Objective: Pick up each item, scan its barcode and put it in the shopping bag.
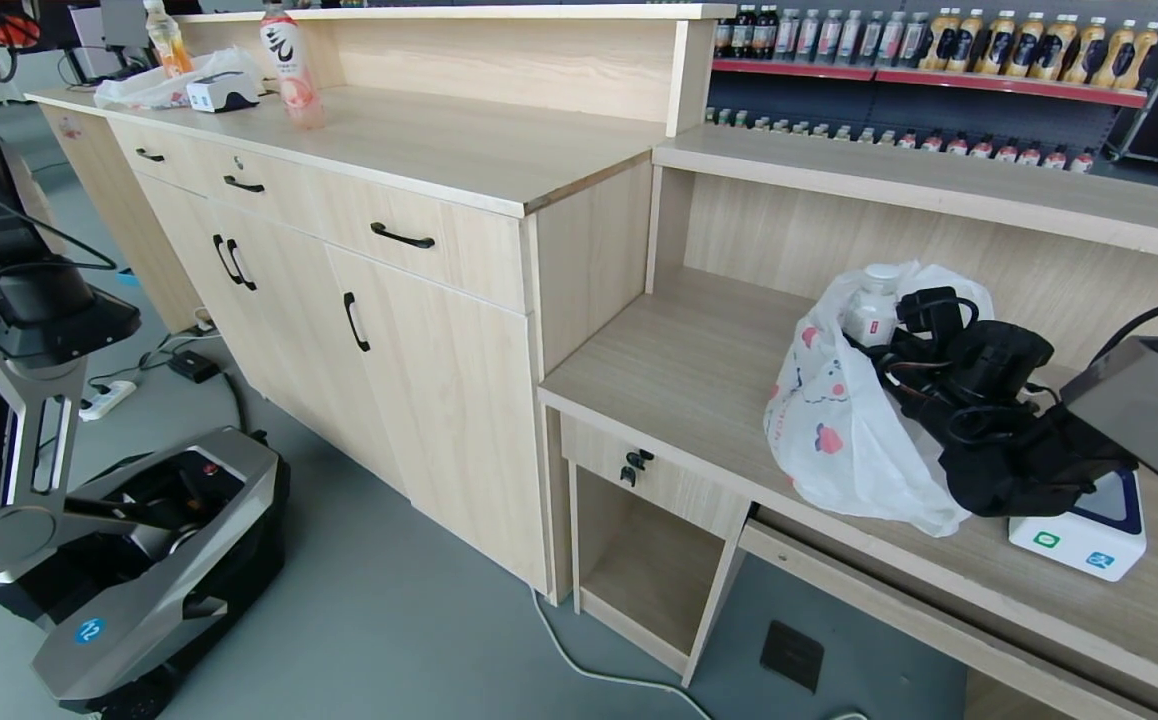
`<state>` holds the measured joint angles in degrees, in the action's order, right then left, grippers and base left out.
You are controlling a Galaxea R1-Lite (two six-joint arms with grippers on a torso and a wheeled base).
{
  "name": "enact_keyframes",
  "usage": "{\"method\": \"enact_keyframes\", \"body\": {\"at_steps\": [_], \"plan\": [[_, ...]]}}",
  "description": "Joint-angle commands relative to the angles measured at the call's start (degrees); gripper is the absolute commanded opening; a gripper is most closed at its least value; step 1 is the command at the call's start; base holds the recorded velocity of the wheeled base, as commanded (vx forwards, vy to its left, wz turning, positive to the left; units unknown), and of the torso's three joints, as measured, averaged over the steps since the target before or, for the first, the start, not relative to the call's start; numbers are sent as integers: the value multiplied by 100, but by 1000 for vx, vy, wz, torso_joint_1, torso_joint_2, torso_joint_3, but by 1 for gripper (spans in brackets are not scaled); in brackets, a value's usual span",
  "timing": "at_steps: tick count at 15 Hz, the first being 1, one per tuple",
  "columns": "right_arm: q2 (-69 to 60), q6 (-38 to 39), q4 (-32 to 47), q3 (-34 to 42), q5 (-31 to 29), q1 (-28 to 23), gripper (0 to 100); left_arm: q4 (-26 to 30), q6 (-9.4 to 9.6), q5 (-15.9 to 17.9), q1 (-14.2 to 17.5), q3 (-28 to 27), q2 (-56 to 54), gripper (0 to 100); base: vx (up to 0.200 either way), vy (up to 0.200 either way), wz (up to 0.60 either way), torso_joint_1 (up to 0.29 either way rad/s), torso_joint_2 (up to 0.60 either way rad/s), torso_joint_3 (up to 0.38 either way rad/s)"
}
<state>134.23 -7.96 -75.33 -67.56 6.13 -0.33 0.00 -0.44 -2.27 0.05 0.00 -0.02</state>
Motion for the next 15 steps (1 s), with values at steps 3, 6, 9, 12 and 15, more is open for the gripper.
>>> {"method": "enact_keyframes", "body": {"at_steps": [3,6,9,12,15], "plan": [[103,-4,0,32,2,15,0,0,-9,-2,4,0,2,100,0,0,0,0,0,0],[147,-4,0,15,-7,50,0,0,-9,-2,4,0,2,100,0,0,0,0,0,0],[130,5,18,-29,2,33,100,0,-9,-2,4,0,2,100,0,0,0,0,0,0],[-266,-13,238,-73,362,-81,100,0,0,-2,4,0,2,100,0,0,0,0,0,0],[-1154,-144,950,32,644,-125,100,0,0,-2,4,0,2,100,0,0,0,0,0,0]]}}
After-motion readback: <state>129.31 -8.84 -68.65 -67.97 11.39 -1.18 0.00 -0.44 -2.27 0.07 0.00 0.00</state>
